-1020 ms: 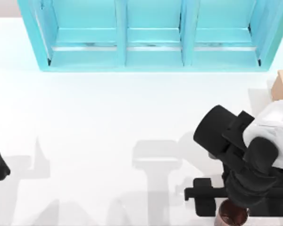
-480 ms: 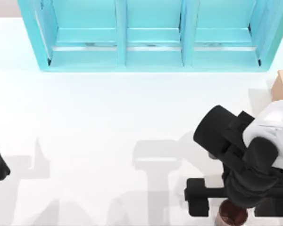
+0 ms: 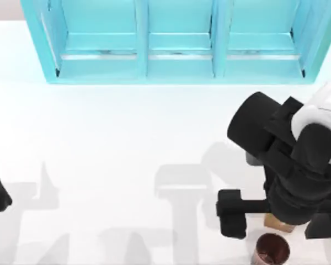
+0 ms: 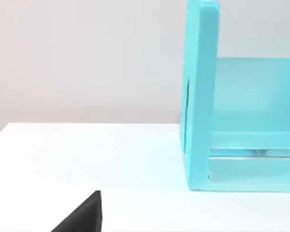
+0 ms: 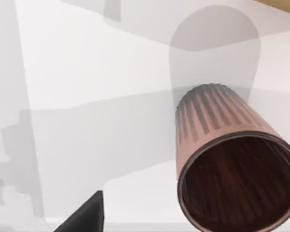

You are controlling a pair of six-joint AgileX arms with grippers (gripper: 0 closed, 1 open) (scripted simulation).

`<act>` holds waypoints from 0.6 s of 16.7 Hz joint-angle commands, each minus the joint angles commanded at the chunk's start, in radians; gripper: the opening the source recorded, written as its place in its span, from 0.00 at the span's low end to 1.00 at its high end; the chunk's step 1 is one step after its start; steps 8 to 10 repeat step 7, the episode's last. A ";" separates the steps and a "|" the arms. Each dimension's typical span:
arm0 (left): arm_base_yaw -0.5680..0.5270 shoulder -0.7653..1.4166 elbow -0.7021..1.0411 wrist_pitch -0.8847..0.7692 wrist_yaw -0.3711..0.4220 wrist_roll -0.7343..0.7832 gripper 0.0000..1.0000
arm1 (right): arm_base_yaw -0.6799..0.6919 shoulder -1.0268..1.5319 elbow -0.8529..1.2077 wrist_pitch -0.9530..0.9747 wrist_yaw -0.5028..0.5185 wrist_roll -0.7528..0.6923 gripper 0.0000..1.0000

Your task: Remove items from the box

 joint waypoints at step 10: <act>0.000 0.000 0.000 0.000 0.000 0.000 1.00 | -0.003 -0.046 0.150 -0.195 0.000 -0.004 1.00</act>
